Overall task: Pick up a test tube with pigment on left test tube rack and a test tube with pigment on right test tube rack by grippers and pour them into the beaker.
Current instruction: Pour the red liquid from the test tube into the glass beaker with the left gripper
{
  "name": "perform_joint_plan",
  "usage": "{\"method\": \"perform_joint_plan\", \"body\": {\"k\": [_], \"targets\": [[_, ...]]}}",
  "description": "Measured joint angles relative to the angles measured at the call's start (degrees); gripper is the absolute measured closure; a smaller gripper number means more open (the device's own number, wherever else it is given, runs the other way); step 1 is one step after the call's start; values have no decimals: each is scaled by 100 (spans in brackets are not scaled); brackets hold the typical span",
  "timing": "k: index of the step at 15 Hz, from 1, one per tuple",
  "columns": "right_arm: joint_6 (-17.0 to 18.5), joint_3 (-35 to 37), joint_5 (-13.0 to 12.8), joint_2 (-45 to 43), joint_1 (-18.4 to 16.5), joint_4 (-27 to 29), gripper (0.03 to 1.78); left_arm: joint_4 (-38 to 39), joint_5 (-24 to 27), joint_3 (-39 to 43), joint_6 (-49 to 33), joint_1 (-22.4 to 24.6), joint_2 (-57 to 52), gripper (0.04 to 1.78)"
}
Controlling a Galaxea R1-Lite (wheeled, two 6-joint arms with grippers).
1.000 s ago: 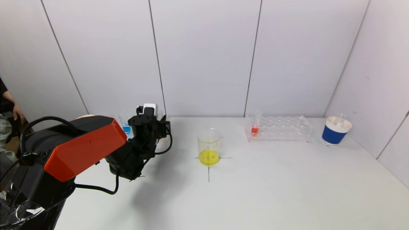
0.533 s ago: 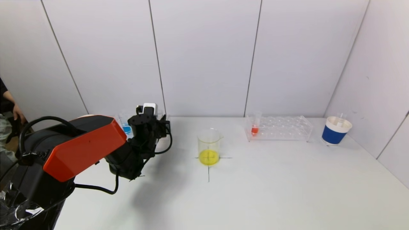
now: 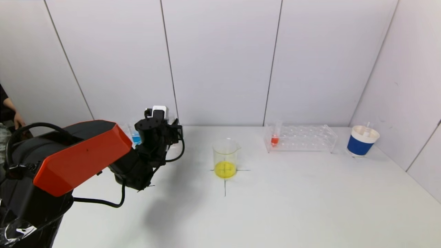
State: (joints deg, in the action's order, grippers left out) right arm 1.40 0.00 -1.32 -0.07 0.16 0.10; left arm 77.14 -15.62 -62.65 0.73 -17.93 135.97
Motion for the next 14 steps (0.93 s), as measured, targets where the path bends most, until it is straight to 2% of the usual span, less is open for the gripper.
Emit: {"method": "perform_joint_plan", "body": {"k": [8,14], "targets": [[0,0,0,0,0,-5,4,-564,0,-110,26,2,-540,137],[0,0,0,0,0,-2,4,-1456,32,-328,28,-6,-1271,137]]}}
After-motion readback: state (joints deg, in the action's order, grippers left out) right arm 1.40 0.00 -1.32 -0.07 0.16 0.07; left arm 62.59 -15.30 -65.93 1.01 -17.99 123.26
